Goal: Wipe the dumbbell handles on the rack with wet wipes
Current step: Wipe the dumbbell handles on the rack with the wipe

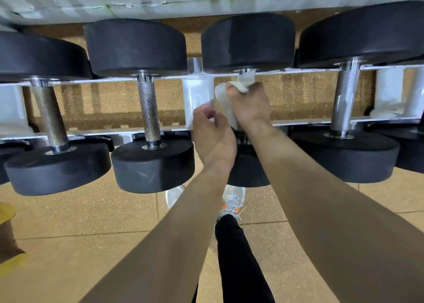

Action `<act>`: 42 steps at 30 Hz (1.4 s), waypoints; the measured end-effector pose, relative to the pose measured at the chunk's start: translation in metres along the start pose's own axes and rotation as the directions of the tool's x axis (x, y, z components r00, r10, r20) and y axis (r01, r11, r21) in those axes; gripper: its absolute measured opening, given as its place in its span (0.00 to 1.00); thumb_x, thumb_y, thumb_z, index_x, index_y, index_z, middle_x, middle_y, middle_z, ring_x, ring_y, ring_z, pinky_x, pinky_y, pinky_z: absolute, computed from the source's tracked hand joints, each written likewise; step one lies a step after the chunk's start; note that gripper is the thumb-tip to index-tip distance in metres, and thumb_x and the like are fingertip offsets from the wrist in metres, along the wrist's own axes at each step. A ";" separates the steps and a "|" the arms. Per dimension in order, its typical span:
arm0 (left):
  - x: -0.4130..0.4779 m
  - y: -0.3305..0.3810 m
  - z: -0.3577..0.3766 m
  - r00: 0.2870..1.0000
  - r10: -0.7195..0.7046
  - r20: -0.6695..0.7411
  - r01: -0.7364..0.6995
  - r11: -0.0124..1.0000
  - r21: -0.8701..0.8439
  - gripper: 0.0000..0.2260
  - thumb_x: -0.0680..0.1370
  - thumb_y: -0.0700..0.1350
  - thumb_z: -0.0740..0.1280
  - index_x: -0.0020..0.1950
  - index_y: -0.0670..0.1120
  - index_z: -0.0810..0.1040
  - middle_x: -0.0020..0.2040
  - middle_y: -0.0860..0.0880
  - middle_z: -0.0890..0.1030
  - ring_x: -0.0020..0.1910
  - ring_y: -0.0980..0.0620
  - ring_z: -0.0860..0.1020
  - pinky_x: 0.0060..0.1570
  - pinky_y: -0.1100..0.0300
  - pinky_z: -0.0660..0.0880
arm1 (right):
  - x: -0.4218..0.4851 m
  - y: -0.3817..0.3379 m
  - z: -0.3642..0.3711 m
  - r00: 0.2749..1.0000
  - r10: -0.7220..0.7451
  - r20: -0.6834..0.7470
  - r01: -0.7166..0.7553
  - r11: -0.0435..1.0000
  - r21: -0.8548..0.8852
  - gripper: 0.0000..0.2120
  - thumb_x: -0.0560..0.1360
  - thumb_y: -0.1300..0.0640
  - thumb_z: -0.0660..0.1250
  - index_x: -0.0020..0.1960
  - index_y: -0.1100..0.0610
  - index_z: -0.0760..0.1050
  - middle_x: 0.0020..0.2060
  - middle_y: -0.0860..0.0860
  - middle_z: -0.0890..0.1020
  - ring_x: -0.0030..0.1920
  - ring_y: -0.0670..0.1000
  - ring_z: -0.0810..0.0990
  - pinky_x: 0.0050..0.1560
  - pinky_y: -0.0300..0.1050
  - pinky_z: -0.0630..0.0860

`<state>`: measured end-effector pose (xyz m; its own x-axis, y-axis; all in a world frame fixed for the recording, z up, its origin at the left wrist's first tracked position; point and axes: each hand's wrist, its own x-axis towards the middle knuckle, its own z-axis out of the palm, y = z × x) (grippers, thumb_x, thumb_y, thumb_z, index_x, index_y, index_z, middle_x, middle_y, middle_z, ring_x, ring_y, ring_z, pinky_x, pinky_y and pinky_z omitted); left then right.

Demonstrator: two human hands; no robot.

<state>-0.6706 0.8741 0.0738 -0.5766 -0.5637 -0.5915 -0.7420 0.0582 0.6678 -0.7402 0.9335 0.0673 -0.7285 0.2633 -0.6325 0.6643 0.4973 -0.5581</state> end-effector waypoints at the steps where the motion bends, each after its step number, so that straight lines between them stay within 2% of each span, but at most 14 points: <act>1: -0.002 -0.002 0.001 1.000 -0.027 -0.014 0.026 0.999 -0.018 0.06 0.82 0.43 0.61 0.55 0.54 0.71 0.46 0.61 0.75 0.43 0.59 0.75 0.43 0.67 0.65 | 0.008 -0.002 0.001 1.000 0.002 -0.008 -0.002 1.000 0.005 0.17 0.77 0.46 0.69 0.55 0.60 0.79 0.48 0.54 0.83 0.50 0.56 0.83 0.43 0.42 0.72; 3: -0.004 -0.004 0.003 0.998 -0.044 -0.034 0.043 0.999 -0.027 0.05 0.82 0.43 0.61 0.54 0.53 0.70 0.44 0.61 0.74 0.39 0.62 0.74 0.41 0.67 0.64 | 0.020 -0.003 -0.001 0.999 0.001 0.035 -0.003 0.999 0.053 0.12 0.75 0.49 0.73 0.47 0.58 0.80 0.45 0.54 0.85 0.46 0.54 0.84 0.45 0.45 0.78; 8: -0.003 -0.004 0.004 0.998 -0.059 -0.020 0.058 0.998 -0.039 0.03 0.82 0.46 0.60 0.55 0.54 0.70 0.50 0.57 0.76 0.45 0.53 0.76 0.48 0.59 0.69 | 0.034 0.003 -0.018 0.918 -0.076 0.389 -0.147 0.847 0.511 0.05 0.76 0.58 0.74 0.43 0.58 0.81 0.34 0.50 0.85 0.37 0.50 0.85 0.39 0.43 0.79; 14: -0.005 -0.002 0.002 0.999 -0.034 0.009 0.035 0.999 -0.033 0.03 0.83 0.48 0.60 0.56 0.52 0.71 0.52 0.54 0.79 0.50 0.51 0.78 0.51 0.55 0.73 | 0.034 0.028 -0.020 0.810 -0.072 0.581 -0.293 0.810 0.509 0.06 0.74 0.57 0.73 0.48 0.58 0.81 0.39 0.52 0.84 0.40 0.51 0.83 0.44 0.45 0.79; 17: -0.006 -0.001 0.003 0.999 -0.049 0.002 0.049 0.998 -0.038 0.05 0.83 0.51 0.60 0.56 0.51 0.73 0.52 0.53 0.80 0.50 0.50 0.78 0.52 0.52 0.75 | 0.017 0.040 -0.022 0.884 0.025 0.467 -0.160 0.955 0.251 0.13 0.74 0.54 0.76 0.54 0.60 0.81 0.42 0.55 0.86 0.43 0.57 0.86 0.36 0.44 0.79; 20: -0.006 0.000 0.003 0.998 -0.065 -0.027 0.064 0.997 -0.043 0.07 0.83 0.52 0.60 0.56 0.51 0.73 0.53 0.52 0.80 0.51 0.49 0.79 0.55 0.50 0.75 | 0.007 0.035 -0.014 0.963 0.101 0.252 -0.108 0.994 0.015 0.18 0.71 0.48 0.76 0.55 0.57 0.81 0.44 0.53 0.86 0.45 0.55 0.86 0.31 0.43 0.77; 24: -0.005 -0.001 0.004 0.998 -0.058 -0.031 0.057 0.998 -0.035 0.06 0.84 0.51 0.59 0.55 0.51 0.72 0.50 0.53 0.79 0.46 0.52 0.78 0.51 0.52 0.75 | 0.022 0.009 -0.002 0.994 0.084 0.070 -0.091 0.992 0.091 0.12 0.71 0.53 0.76 0.51 0.57 0.81 0.46 0.51 0.86 0.47 0.52 0.85 0.49 0.48 0.83; 27: -0.006 -0.001 0.004 0.999 -0.050 -0.014 0.049 0.998 -0.027 0.05 0.84 0.49 0.58 0.54 0.50 0.72 0.46 0.56 0.77 0.42 0.58 0.75 0.48 0.55 0.72 | 0.039 -0.004 -0.004 0.990 0.015 0.143 -0.064 0.937 0.344 0.08 0.70 0.56 0.78 0.45 0.57 0.81 0.38 0.48 0.85 0.40 0.49 0.85 0.44 0.46 0.81; 30: -0.008 0.001 0.003 0.998 -0.057 -0.016 0.057 0.998 -0.030 0.05 0.84 0.49 0.58 0.54 0.50 0.72 0.46 0.56 0.76 0.41 0.60 0.75 0.46 0.57 0.68 | 0.038 0.015 -0.017 0.888 -0.038 0.457 -0.216 0.845 0.490 0.03 0.76 0.59 0.73 0.49 0.58 0.81 0.38 0.50 0.85 0.40 0.51 0.85 0.44 0.46 0.81; 32: -0.008 0.002 0.002 0.998 -0.059 -0.027 0.058 0.997 -0.042 0.06 0.84 0.49 0.58 0.54 0.50 0.72 0.49 0.54 0.78 0.44 0.54 0.76 0.47 0.57 0.68 | 0.030 0.034 -0.023 0.745 -0.014 0.667 -0.367 0.826 0.428 0.06 0.77 0.58 0.70 0.52 0.58 0.80 0.39 0.52 0.85 0.42 0.52 0.85 0.45 0.46 0.82; 34: -0.009 0.003 0.001 0.998 -0.062 -0.021 0.061 0.997 -0.040 0.06 0.84 0.50 0.58 0.54 0.50 0.72 0.51 0.52 0.79 0.48 0.50 0.77 0.48 0.56 0.70 | 0.024 0.045 -0.028 0.654 0.004 0.756 -0.422 0.832 0.361 0.07 0.76 0.60 0.69 0.54 0.60 0.79 0.43 0.55 0.86 0.44 0.53 0.86 0.47 0.47 0.83; 37: -0.010 0.007 0.001 0.998 -0.065 0.004 0.065 0.998 -0.007 0.08 0.84 0.51 0.57 0.56 0.49 0.73 0.55 0.50 0.79 0.52 0.47 0.78 0.53 0.51 0.74 | 0.019 0.041 -0.029 0.779 0.057 0.624 -0.256 0.938 0.234 0.15 0.75 0.61 0.73 0.59 0.63 0.79 0.49 0.58 0.86 0.50 0.57 0.86 0.50 0.50 0.82; 39: -0.009 0.005 0.002 0.998 -0.062 0.008 0.062 0.998 0.014 0.09 0.84 0.52 0.56 0.56 0.49 0.73 0.56 0.49 0.79 0.52 0.46 0.78 0.56 0.48 0.75 | 0.011 0.036 -0.027 0.888 0.118 0.444 -0.175 0.981 0.089 0.22 0.70 0.55 0.77 0.61 0.61 0.78 0.49 0.57 0.86 0.50 0.57 0.86 0.44 0.49 0.81; 42: -0.007 0.003 0.003 0.998 -0.059 -0.007 0.059 0.998 0.012 0.08 0.84 0.51 0.57 0.54 0.49 0.72 0.54 0.48 0.79 0.52 0.46 0.77 0.56 0.46 0.74 | 0.005 0.026 -0.013 0.969 0.148 0.196 -0.158 0.987 0.037 0.13 0.71 0.54 0.75 0.51 0.58 0.78 0.46 0.55 0.85 0.47 0.55 0.84 0.43 0.49 0.82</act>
<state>-0.6693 0.8802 0.0786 -0.5296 -0.5720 -0.6263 -0.7785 0.0346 0.6267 -0.7291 0.9583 0.0569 -0.5750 0.1662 -0.8011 0.7766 0.4189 -0.4705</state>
